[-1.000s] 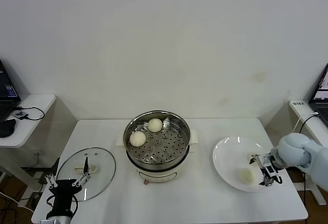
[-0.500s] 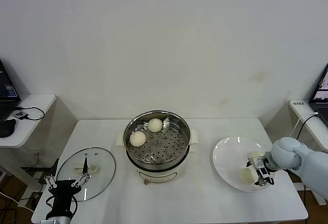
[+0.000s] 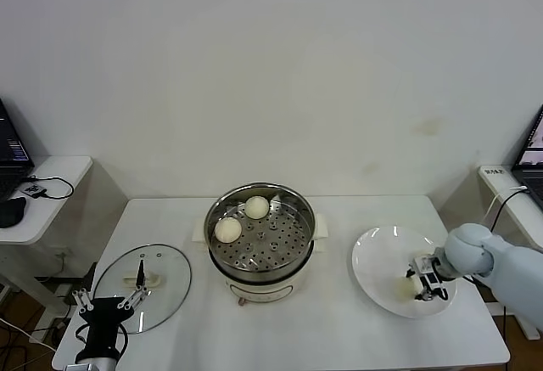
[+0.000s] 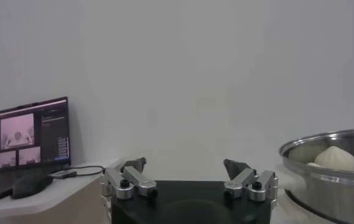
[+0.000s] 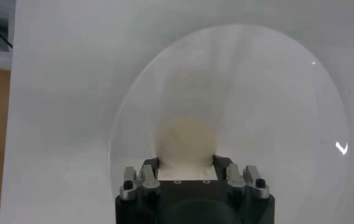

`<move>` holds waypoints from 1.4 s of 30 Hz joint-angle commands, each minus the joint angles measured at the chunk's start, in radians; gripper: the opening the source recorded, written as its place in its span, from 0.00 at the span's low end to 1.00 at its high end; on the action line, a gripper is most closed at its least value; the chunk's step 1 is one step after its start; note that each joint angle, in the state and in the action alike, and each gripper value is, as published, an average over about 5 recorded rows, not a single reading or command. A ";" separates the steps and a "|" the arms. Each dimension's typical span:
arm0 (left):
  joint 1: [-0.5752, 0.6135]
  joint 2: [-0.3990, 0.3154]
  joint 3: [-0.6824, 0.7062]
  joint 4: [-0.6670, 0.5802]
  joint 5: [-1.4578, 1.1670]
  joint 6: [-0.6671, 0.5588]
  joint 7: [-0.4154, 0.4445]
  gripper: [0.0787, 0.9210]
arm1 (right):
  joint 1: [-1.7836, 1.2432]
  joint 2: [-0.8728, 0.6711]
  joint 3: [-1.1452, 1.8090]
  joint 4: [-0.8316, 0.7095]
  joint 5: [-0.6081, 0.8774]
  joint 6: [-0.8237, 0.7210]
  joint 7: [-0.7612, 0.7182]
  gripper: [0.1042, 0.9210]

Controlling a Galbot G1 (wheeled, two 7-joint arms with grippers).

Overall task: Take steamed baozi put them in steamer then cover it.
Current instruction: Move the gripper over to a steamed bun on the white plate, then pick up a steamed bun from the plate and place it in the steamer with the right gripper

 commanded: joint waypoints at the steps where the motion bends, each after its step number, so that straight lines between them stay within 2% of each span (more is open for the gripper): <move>1: 0.000 0.002 0.000 -0.001 -0.001 0.000 0.000 0.88 | 0.158 -0.002 -0.047 0.002 0.060 -0.001 -0.034 0.56; 10: -0.005 0.007 0.005 -0.002 -0.002 -0.001 0.000 0.88 | 0.593 0.048 -0.204 -0.002 0.238 -0.016 -0.070 0.57; 19: -0.004 0.010 0.002 -0.008 -0.003 -0.001 0.000 0.88 | 0.912 0.314 -0.406 -0.042 0.352 -0.036 -0.020 0.57; 26: 0.002 0.005 -0.007 -0.006 -0.004 -0.004 -0.001 0.88 | 0.952 0.511 -0.482 -0.049 0.431 -0.025 0.017 0.58; 33: 0.000 0.000 -0.013 -0.006 -0.004 -0.003 -0.001 0.88 | 0.879 0.653 -0.537 -0.034 0.481 0.062 0.041 0.58; 42: 0.003 -0.003 -0.029 -0.005 -0.013 -0.005 -0.002 0.88 | 0.790 0.720 -0.596 -0.080 0.353 0.274 0.005 0.58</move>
